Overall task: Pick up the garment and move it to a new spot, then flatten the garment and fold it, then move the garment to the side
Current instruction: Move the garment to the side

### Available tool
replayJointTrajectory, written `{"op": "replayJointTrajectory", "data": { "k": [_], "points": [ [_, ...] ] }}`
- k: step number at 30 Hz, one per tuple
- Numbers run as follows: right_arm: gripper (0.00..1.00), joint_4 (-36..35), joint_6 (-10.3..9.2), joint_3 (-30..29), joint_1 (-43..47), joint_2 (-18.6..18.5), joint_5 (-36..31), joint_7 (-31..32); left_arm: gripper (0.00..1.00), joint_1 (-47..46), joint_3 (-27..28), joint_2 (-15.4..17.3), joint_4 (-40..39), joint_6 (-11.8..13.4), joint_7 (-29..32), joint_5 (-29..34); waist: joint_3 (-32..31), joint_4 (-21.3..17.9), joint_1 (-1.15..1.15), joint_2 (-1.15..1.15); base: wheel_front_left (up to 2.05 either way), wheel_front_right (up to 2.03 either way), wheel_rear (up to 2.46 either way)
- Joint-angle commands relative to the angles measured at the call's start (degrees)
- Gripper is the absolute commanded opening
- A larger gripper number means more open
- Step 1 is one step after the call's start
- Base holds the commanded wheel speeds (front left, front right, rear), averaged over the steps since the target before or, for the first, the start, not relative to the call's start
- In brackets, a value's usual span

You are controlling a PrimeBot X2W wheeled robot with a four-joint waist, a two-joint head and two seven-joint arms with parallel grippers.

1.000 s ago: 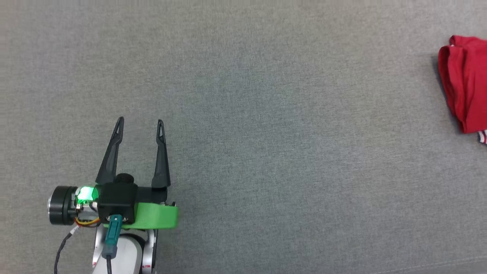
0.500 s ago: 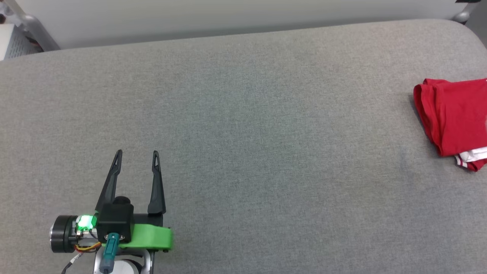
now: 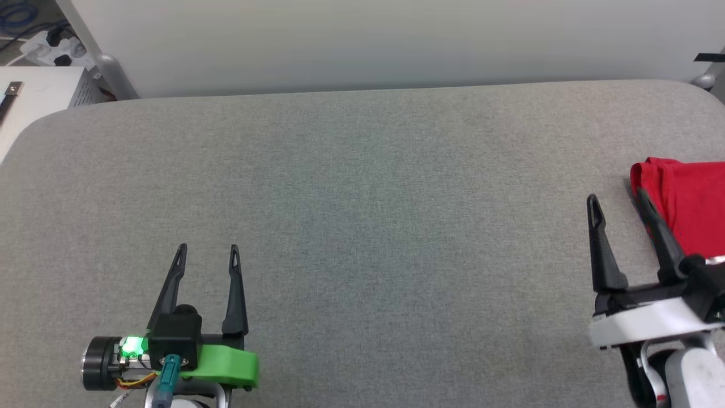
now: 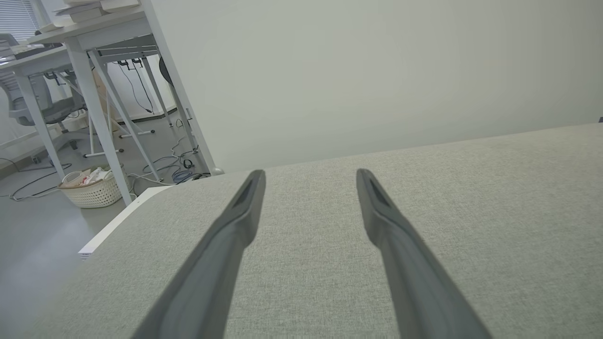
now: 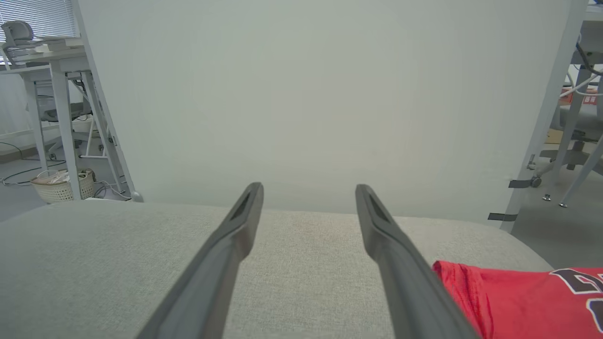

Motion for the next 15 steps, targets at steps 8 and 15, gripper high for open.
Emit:
{"op": "replayJointTrajectory", "data": {
  "k": [8, 15],
  "points": [
    [1.00, -1.79, -0.04, -1.76, 8.99, 3.97, -1.77, -0.27, 1.00, 2.42, 0.57, -0.60, 1.45, -1.85, -0.33, -0.99, -2.80, 1.43, 0.01, 0.00, 0.00, 0.00, 0.00],
    [1.00, -3.87, -0.04, -2.62, 12.88, 5.84, -2.42, 0.19, 1.00, 3.71, 1.36, -1.16, 1.93, -3.82, -0.33, -2.21, -3.70, 1.85, 0.01, 0.00, 0.00, 0.00, 0.00]
  ]
}}
